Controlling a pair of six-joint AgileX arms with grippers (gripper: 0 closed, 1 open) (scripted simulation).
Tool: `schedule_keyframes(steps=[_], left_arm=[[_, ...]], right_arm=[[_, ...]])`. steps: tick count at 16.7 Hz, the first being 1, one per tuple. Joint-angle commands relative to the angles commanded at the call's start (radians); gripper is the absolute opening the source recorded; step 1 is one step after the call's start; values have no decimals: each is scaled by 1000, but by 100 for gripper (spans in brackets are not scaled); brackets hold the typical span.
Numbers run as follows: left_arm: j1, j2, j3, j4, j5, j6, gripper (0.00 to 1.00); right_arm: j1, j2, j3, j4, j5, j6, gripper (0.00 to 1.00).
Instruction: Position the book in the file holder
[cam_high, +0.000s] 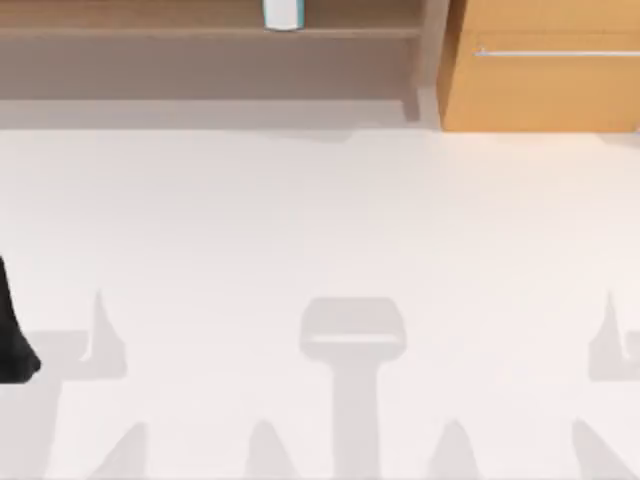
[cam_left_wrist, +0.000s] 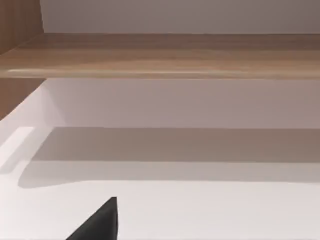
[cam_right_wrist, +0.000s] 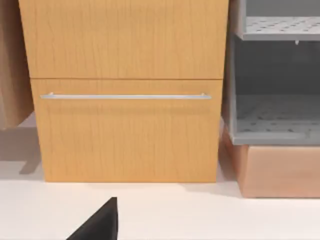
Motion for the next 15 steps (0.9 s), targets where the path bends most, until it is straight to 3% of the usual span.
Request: schedule_keyframes(steps=[3, 7, 15], left_arm=[[0, 0, 0, 0, 0, 0, 100], [0, 0, 0, 0, 0, 0, 100], [0, 0, 0, 0, 0, 0, 100]], right_arm=[[7, 10, 10, 3, 8, 0, 100], [96, 152, 143, 39, 108, 4, 100], [406, 887, 722, 192, 447, 14, 100]])
